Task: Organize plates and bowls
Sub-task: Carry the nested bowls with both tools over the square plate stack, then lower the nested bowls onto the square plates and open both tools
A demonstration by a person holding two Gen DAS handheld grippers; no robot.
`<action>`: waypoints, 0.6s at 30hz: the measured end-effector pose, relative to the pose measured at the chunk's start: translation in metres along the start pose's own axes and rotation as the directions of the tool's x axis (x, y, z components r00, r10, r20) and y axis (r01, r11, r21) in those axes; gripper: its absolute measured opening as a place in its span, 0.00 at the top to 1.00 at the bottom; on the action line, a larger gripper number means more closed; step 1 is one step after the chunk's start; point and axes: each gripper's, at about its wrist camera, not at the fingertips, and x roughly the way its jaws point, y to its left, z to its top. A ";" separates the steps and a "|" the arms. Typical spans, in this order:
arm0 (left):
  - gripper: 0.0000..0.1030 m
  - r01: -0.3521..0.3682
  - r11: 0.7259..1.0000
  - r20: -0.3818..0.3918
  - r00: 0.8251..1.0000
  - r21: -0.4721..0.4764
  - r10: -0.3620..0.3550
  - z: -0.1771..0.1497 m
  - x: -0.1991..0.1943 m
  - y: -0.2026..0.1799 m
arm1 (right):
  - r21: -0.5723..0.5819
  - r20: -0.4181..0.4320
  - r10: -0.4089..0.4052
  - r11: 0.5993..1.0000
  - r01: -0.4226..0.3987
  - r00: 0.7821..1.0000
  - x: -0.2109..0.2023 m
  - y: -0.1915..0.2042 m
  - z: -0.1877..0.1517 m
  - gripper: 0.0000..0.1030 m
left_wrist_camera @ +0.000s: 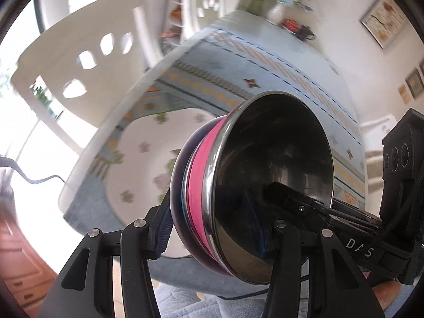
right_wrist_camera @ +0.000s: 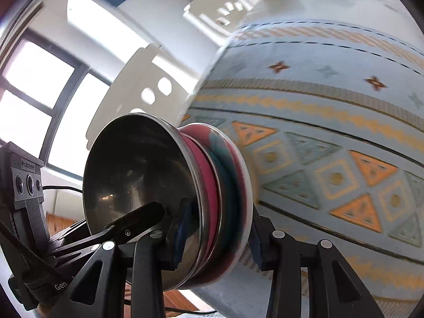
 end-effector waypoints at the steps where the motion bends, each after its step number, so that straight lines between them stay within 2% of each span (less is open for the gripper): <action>1: 0.55 -0.004 1.000 -0.001 1.000 -0.011 0.004 0.000 0.002 0.004 | -0.012 -0.012 0.005 1.000 -0.005 1.000 0.006 0.005 0.001 0.61; 7: 0.55 -0.015 0.999 -0.008 1.000 -0.050 0.015 0.000 0.009 0.021 | -0.048 -0.075 0.015 0.999 -0.019 0.997 0.036 0.019 0.011 0.61; 18: 0.55 0.002 0.997 -0.048 0.999 -0.082 -0.006 0.015 0.035 0.028 | -0.039 -0.130 -0.018 0.999 0.013 0.991 0.065 0.013 0.027 0.61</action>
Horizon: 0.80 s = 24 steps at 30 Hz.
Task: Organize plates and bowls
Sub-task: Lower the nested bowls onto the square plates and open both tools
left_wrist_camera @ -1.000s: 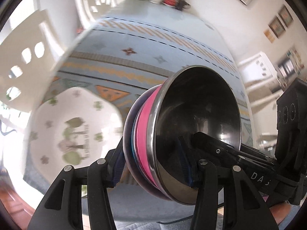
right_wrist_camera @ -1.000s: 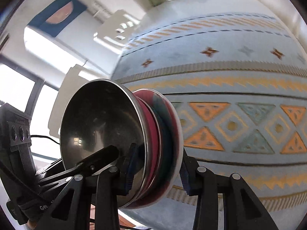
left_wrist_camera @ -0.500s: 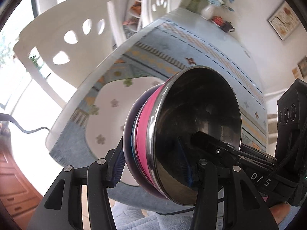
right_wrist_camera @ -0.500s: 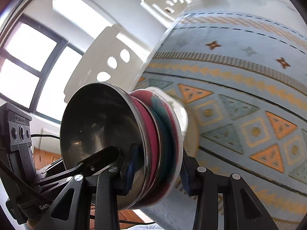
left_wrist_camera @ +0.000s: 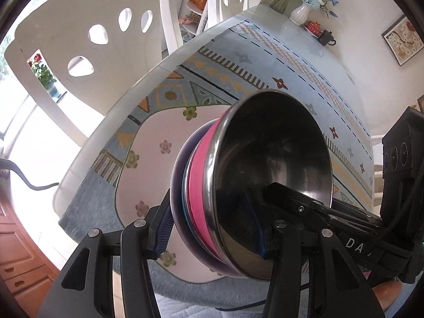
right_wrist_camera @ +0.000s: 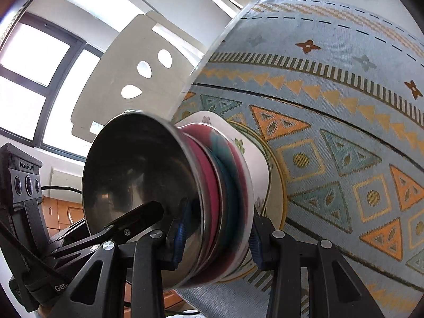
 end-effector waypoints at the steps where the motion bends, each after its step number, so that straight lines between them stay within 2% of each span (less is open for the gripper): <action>1: 0.55 0.000 1.000 0.000 1.000 -0.005 0.000 0.001 0.001 0.002 | -0.003 -0.002 -0.001 1.000 0.001 1.000 0.001 0.000 0.001 0.61; 9: 0.55 -0.012 0.999 -0.004 1.000 -0.053 0.012 0.003 0.002 0.016 | -0.051 -0.015 0.007 0.999 -0.008 1.000 0.009 0.010 0.011 0.61; 13: 0.55 -0.011 0.998 0.017 1.000 -0.059 0.012 0.004 -0.002 0.018 | -0.062 -0.021 0.025 0.998 -0.026 0.999 0.012 0.012 0.013 0.57; 16: 0.52 -0.021 0.999 0.053 0.998 -0.040 0.023 0.004 -0.009 0.017 | -0.051 -0.015 0.049 0.997 -0.050 0.999 0.011 0.010 0.012 0.47; 17: 0.51 -0.024 0.999 0.065 0.998 -0.034 0.026 0.003 -0.012 0.017 | -0.054 -0.008 0.043 0.998 -0.043 0.999 0.009 0.010 0.011 0.46; 20: 0.43 -0.049 0.998 0.094 0.994 -0.025 0.051 0.001 -0.021 0.016 | -0.080 0.017 -0.011 0.997 0.012 1.000 0.001 0.015 0.010 0.40; 21: 0.41 -0.053 0.998 0.103 0.993 -0.028 0.055 -0.001 -0.025 0.018 | -0.091 0.032 -0.028 0.995 0.031 0.999 -0.003 0.017 0.009 0.33; 22: 0.41 -0.054 0.998 0.105 0.993 -0.030 0.057 -0.001 -0.027 0.019 | -0.098 0.047 -0.039 0.994 0.043 0.998 -0.006 0.019 0.008 0.27; 24: 0.40 -0.060 0.997 0.107 0.992 -0.040 0.064 -0.005 -0.031 0.021 | -0.106 0.070 -0.055 0.992 0.062 0.996 -0.013 0.021 0.005 0.24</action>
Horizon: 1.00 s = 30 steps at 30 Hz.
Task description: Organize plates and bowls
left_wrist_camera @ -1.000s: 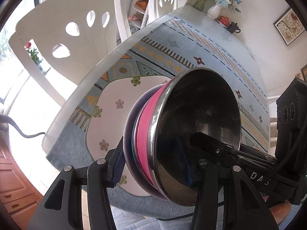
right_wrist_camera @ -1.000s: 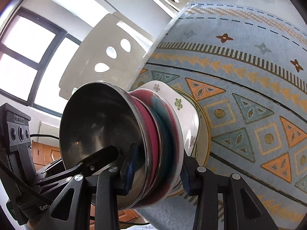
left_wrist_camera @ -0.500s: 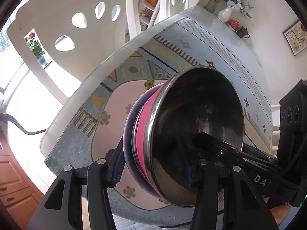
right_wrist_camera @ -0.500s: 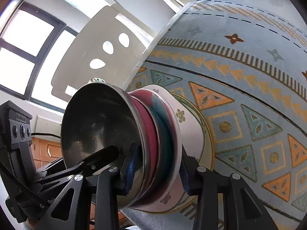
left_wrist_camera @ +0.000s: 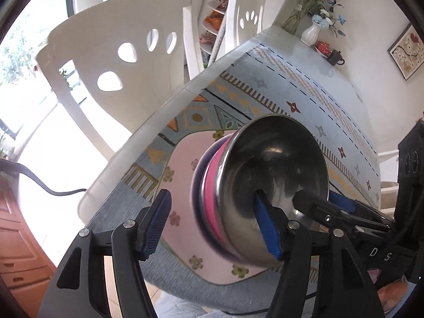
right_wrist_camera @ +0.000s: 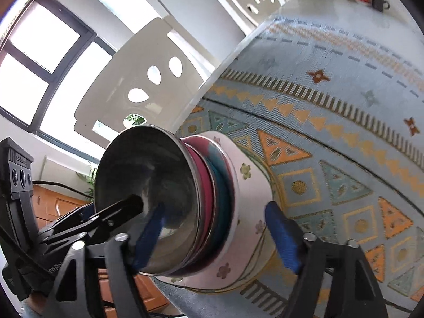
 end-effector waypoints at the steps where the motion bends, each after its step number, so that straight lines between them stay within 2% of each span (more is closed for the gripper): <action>1: 0.40 -0.005 1.000 0.000 1.000 -0.005 0.005 -0.002 -0.003 0.002 | -0.001 0.004 -0.006 1.000 0.006 1.000 -0.002 0.000 -0.001 0.24; 8: 0.39 -0.011 1.000 0.000 1.000 0.007 0.011 -0.026 -0.027 0.004 | -0.003 -0.039 -0.055 0.998 0.055 0.998 -0.017 0.002 -0.015 0.24; 12: 0.39 -0.039 0.999 -0.002 0.999 0.022 0.039 -0.039 -0.039 0.000 | -0.043 -0.011 -0.086 0.995 0.085 0.996 -0.040 0.011 -0.023 0.24; 16: 0.39 -0.033 0.997 0.011 0.999 0.069 0.032 -0.039 -0.051 -0.012 | -0.113 0.019 -0.110 0.987 0.111 0.994 -0.057 0.022 -0.030 0.24; 20: 0.39 -0.090 0.991 0.003 0.996 0.100 0.090 -0.038 -0.052 -0.025 | -0.135 0.010 -0.120 0.984 0.120 0.993 -0.063 0.026 -0.040 0.24; 30: 0.39 -0.074 0.992 -0.004 0.997 0.098 0.075 -0.044 -0.053 -0.031 | -0.148 -0.027 -0.126 0.982 0.121 0.992 -0.066 0.025 -0.053 0.24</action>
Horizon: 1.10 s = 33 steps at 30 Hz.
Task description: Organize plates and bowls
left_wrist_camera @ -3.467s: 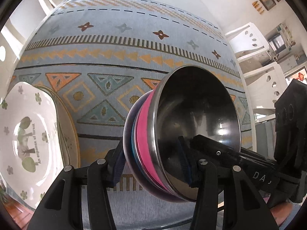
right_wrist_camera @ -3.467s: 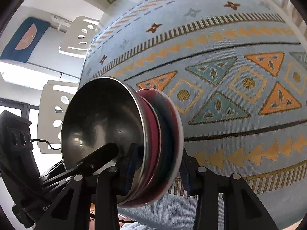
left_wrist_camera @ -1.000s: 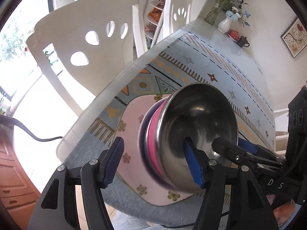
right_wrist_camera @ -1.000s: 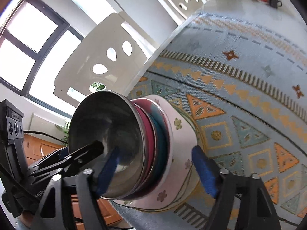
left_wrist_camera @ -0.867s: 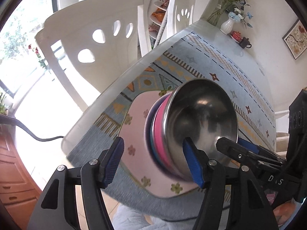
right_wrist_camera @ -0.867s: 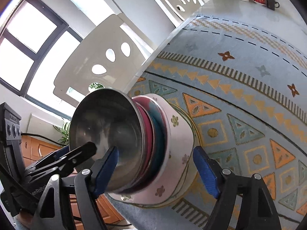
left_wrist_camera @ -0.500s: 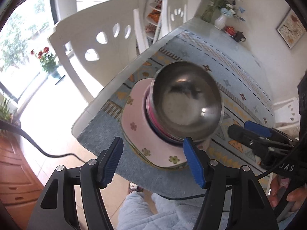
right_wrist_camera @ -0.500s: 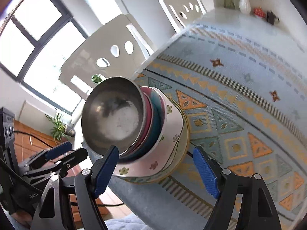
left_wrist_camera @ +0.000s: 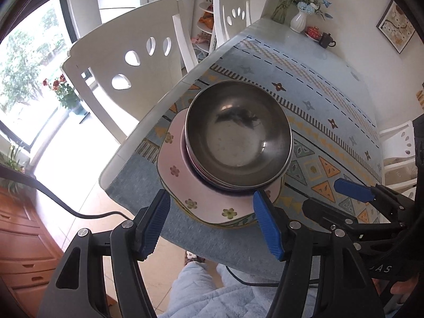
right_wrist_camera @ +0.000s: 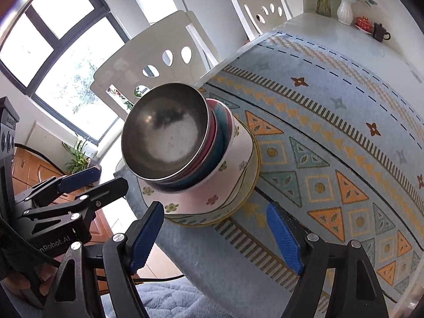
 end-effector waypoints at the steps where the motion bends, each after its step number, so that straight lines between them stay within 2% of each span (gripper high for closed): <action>1: 0.39 0.000 1.000 0.000 1.000 0.000 0.000 -0.001 0.000 0.000 | 0.001 -0.004 0.001 1.000 -0.001 1.000 0.000 0.000 0.000 0.24; 18: 0.39 0.002 1.000 -0.009 1.000 -0.020 -0.003 -0.007 -0.002 0.002 | 0.000 -0.048 0.015 1.000 -0.015 0.999 0.008 0.003 -0.003 0.24; 33: 0.39 0.006 1.000 -0.016 1.000 -0.025 -0.006 -0.007 0.000 0.004 | 0.014 -0.052 0.018 1.000 -0.017 0.998 0.009 0.002 -0.004 0.24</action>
